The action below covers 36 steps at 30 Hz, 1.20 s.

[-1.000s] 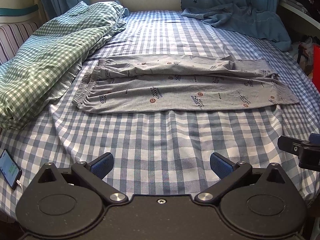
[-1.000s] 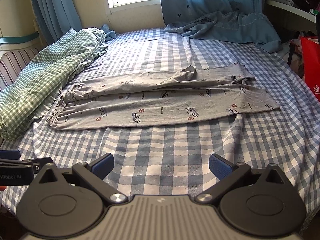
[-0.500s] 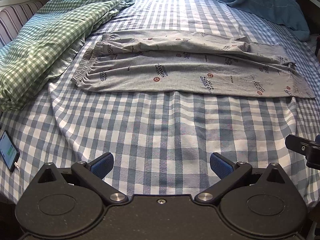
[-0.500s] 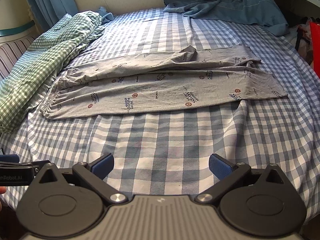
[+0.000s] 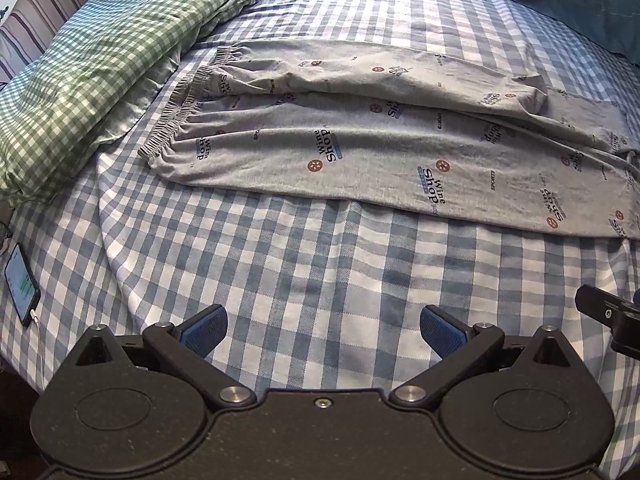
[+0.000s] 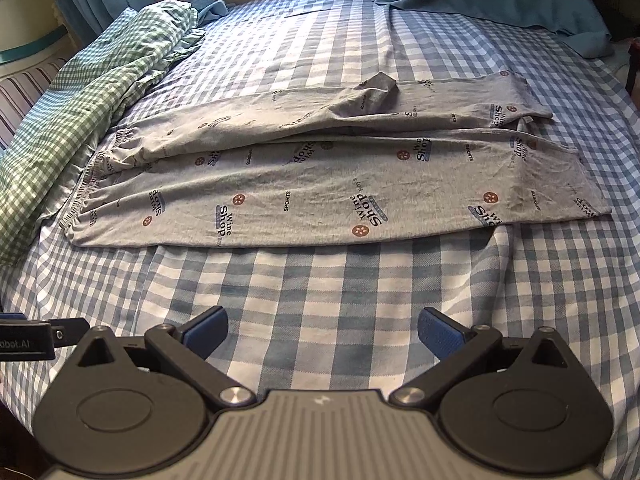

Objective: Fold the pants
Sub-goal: 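Move both grippers toward the waistband of the grey pants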

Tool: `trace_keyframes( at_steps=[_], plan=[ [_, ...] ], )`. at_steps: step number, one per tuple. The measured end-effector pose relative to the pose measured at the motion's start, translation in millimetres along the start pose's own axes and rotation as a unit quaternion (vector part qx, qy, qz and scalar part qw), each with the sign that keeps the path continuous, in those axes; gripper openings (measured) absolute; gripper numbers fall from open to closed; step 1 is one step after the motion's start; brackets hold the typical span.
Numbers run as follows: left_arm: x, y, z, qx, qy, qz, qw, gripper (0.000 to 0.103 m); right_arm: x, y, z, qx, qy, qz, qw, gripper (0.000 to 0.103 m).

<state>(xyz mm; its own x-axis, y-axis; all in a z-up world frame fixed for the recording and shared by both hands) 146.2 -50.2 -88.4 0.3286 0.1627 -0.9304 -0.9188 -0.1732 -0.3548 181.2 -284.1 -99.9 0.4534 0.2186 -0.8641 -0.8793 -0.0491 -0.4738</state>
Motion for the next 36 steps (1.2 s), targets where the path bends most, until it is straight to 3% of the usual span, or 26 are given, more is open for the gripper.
trace_keyframes(
  at_steps=[9, 17, 29, 36],
  plan=[
    [24.7, -56.2, -3.1, -0.007, -0.017, 0.017, 0.9997, 0.102, 39.2, -47.9, 2.5, -0.051, -0.015, 0.024, 0.998, 0.103],
    [46.2, -108.9, 10.7, 0.003, 0.003, 0.008, 1.0, 0.102, 56.5, -100.6, 19.1, -0.02, 0.018, 0.049, 0.998, 0.103],
    [71.6, -179.7, 46.9, 0.046, 0.026, -0.019, 0.9984, 0.102, 78.2, -163.7, 41.1, 0.04, 0.069, 0.014, 0.997, 0.103],
    [104.5, -249.9, 90.4, 0.102, 0.027, -0.055, 0.9929, 0.102, 121.1, -201.4, 57.6, 0.001, 0.061, 0.007, 0.998, 0.103]
  ],
)
Point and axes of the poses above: each gripper's, at about its wrist camera, not at the fingertips, and x roughly the way its jaws point, z to its left, y to its underside, the point moved 4 cm from there along x, roughly the way its jaws point
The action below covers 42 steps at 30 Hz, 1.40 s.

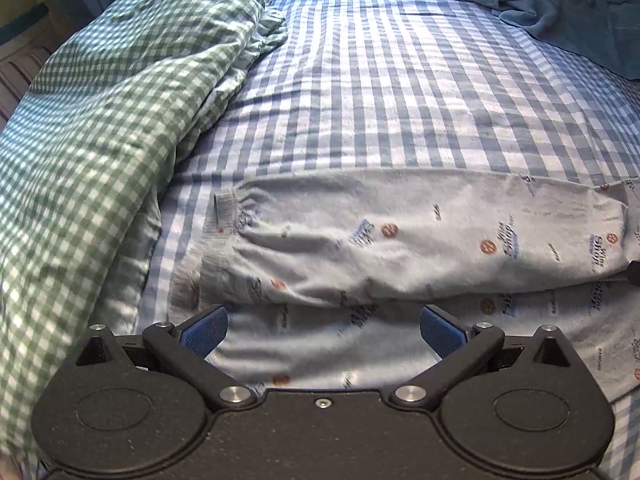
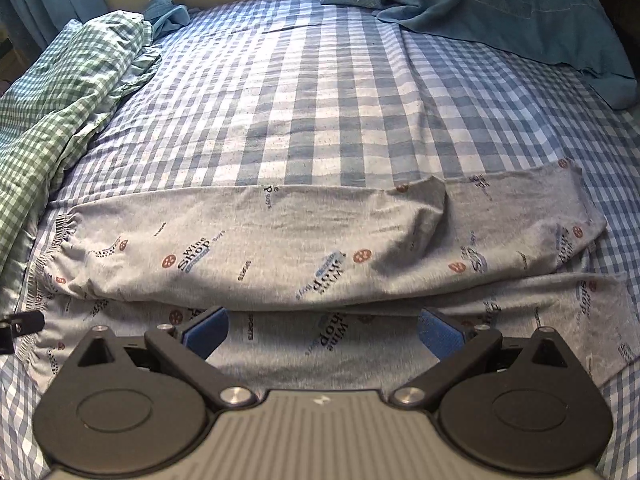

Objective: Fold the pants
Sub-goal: 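Move both grippers toward the waistband of the grey pants, then grasp the waistband corners with the left and right grippers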

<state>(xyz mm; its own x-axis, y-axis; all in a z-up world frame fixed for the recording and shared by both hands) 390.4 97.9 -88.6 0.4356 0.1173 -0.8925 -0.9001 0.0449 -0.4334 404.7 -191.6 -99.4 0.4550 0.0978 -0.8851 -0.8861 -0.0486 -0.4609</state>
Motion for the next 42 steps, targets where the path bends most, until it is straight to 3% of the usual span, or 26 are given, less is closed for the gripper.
trace_keyframes(
  at_steps=[3, 7, 12, 16, 17, 19, 23, 25, 29, 30, 31, 32, 34, 38, 42],
  plan=[
    [23.1, -34.5, 24.6, 0.046, 0.011, -0.034, 0.9983, 0.102, 21.1, -23.7, 18.1, -0.053, -0.038, -0.024, 0.998, 0.103],
    [59.4, -76.7, 49.0, 0.113, 0.029, -0.071, 0.9905, 0.102, 51.5, -57.8, 49.4, -0.172, -0.076, -0.065, 0.98, 0.103],
    [109.3, -108.3, 56.9, 0.162, 0.07, -0.06, 0.9825, 0.102, 106.2, -90.9, 71.4, -0.233, -0.133, -0.028, 0.963, 0.103],
    [139.1, -107.9, 45.8, 0.231, 0.099, -0.043, 0.9669, 0.096, 140.8, -101.8, 69.9, -0.251, -0.154, 0.009, 0.956, 0.102],
    [145.4, -106.3, 43.7, 0.251, 0.105, -0.038, 0.9615, 0.094, 145.0, -103.4, 69.7, -0.254, -0.16, 0.013, 0.954, 0.1],
    [155.7, -101.9, 41.5, 0.284, 0.116, -0.026, 0.9513, 0.086, 150.4, -103.5, 67.5, -0.266, -0.165, 0.017, 0.95, 0.082],
    [169.6, -98.5, 44.9, 0.303, 0.131, 0.002, 0.9439, 0.071, 155.4, -98.4, 68.6, -0.309, -0.157, 0.027, 0.937, 0.072],
    [174.9, -99.0, 50.4, 0.293, 0.134, 0.021, 0.9465, 0.048, 156.6, -95.3, 70.4, -0.325, -0.148, 0.03, 0.934, 0.059],
    [183.2, -96.4, 59.1, 0.266, 0.139, 0.056, 0.9522, 0.033, 152.9, -90.3, 77.1, -0.347, -0.15, 0.03, 0.925, 0.039],
    [182.8, -95.9, 60.4, 0.261, 0.14, 0.058, 0.9534, 0.024, 151.6, -88.4, 79.7, -0.355, -0.15, 0.031, 0.922, 0.029],
    [182.2, -95.3, 60.6, 0.258, 0.136, 0.058, 0.9548, 0.008, 151.0, -86.2, 82.1, -0.363, -0.148, 0.032, 0.92, 0.018],
    [181.7, -94.7, 60.9, 0.257, 0.123, 0.056, 0.957, 0.002, 150.6, -84.4, 84.2, -0.369, -0.143, 0.031, 0.918, 0.014],
    [176.5, -94.9, 59.4, 0.252, 0.106, 0.047, 0.9607, 0.001, 149.1, -83.1, 88.4, -0.38, -0.131, 0.025, 0.915, 0.002],
    [153.3, -103.7, 56.5, 0.246, 0.061, 0.001, 0.9675, 0.0, 139.2, -95.5, 93.3, -0.391, -0.109, -0.008, 0.914, 0.0],
    [135.7, -124.7, 73.1, 0.189, 0.04, -0.036, 0.9806, 0.0, 129.9, -122.8, 96.9, -0.384, -0.092, -0.048, 0.917, 0.0]
  ],
)
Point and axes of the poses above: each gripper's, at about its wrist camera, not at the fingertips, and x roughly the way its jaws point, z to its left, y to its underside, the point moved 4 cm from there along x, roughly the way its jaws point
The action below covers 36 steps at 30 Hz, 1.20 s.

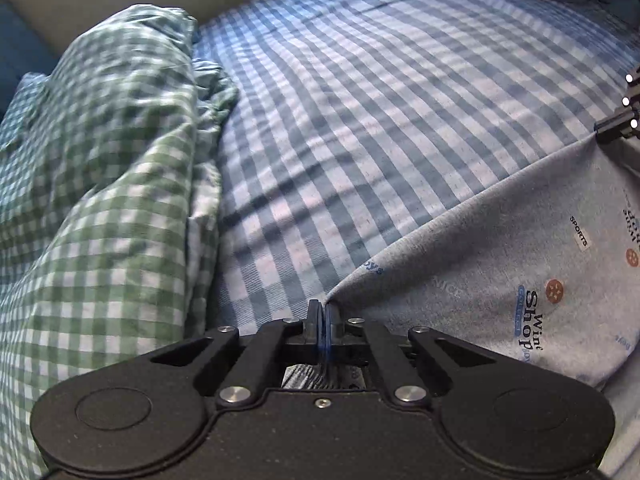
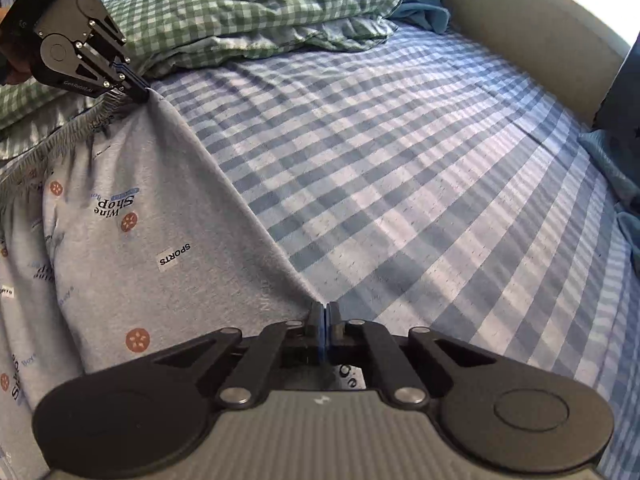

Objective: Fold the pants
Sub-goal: 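Grasp the waistband corners with the left and right grippers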

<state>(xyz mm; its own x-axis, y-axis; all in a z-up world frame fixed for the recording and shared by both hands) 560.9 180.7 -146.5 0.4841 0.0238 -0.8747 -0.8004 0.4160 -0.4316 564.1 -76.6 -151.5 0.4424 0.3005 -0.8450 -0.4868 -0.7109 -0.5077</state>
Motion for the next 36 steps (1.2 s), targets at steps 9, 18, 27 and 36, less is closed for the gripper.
trace_keyframes(
  at_steps=[9, 18, 27, 36],
  plan=[
    [37.7, 1.5, 17.5, -0.061, -0.02, 0.035, 0.9973, 0.0, 46.5, -35.8, -14.0, 0.011, 0.011, 0.018, 1.0, 0.0],
    [49.8, 4.1, 20.2, -0.079, 0.023, 0.022, 0.9964, 0.038, 56.5, -29.2, -25.8, 0.061, -0.015, 0.015, 0.998, 0.028],
    [67.9, -5.1, 18.8, -0.086, 0.055, 0.056, 0.9932, 0.008, 63.6, -17.0, -36.5, 0.114, -0.037, 0.031, 0.992, 0.041],
    [10.7, -0.3, 5.5, -0.071, 0.012, -0.008, 0.9974, 0.001, 13.9, -14.7, -13.4, 0.094, -0.019, -0.009, 0.995, 0.001]
  ],
)
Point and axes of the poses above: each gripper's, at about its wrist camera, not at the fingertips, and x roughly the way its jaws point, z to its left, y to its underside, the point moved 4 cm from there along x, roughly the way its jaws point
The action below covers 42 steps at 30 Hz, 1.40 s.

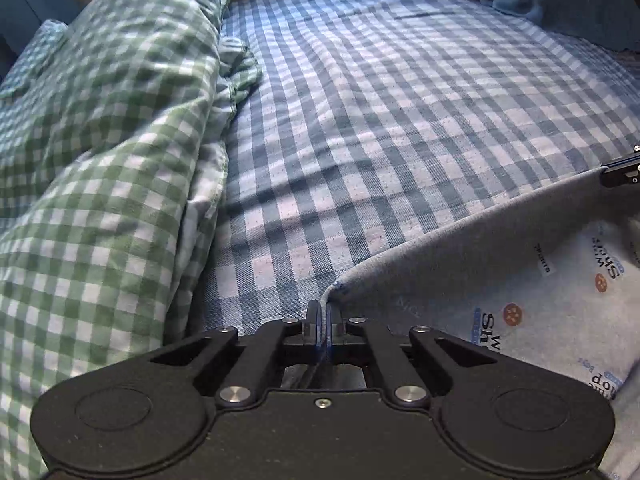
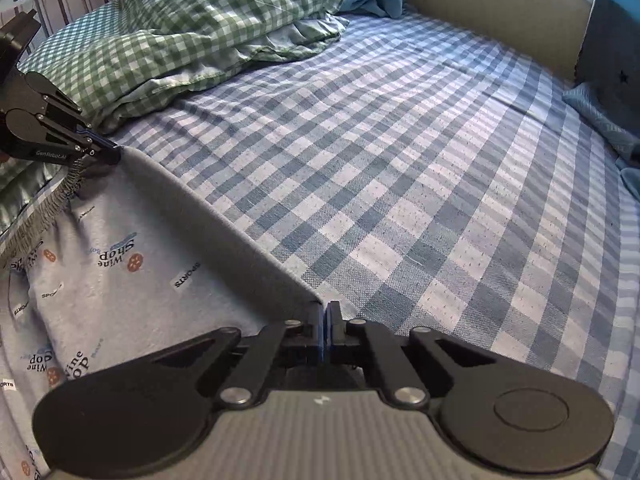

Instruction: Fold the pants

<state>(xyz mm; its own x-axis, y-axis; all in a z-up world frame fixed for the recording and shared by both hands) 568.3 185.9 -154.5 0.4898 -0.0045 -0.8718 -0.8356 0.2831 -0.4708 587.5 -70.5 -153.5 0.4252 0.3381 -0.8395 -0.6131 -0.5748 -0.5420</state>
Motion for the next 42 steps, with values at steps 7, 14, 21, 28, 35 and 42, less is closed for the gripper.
trace_keyframes(
  at_steps=[7, 14, 21, 28, 35, 42],
  plan=[
    [-92.1, 46.6, -23.1, 0.049, -0.017, -0.101, 0.9936, 0.001, -93.6, 32.8, 50.4, -0.041, 0.025, -0.062, 0.997, 0.001],
    [-160.2, 120.8, -57.1, 0.106, -0.029, -0.152, 0.9822, 0.001, -156.8, 89.3, 112.4, -0.045, 0.022, -0.068, 0.996, 0.001],
    [-171.0, 197.7, -90.7, 0.159, -0.037, -0.137, 0.9769, 0.001, -168.5, 158.0, 172.1, -0.043, 0.013, -0.023, 0.999, 0.001],
    [-150.7, 246.3, -110.8, 0.193, -0.039, -0.1, 0.9752, 0.001, -150.5, 195.1, 202.8, -0.053, 0.019, 0.013, 0.998, 0.0],
    [-159.2, 260.8, -115.7, 0.208, -0.048, -0.1, 0.9718, 0.001, -155.5, 199.1, 208.2, -0.062, 0.026, 0.015, 0.998, 0.0],
    [-143.8, 271.2, -124.4, 0.224, -0.044, -0.074, 0.9708, 0.001, -147.0, 209.9, 214.0, -0.054, 0.027, 0.032, 0.998, 0.0]
  ],
)
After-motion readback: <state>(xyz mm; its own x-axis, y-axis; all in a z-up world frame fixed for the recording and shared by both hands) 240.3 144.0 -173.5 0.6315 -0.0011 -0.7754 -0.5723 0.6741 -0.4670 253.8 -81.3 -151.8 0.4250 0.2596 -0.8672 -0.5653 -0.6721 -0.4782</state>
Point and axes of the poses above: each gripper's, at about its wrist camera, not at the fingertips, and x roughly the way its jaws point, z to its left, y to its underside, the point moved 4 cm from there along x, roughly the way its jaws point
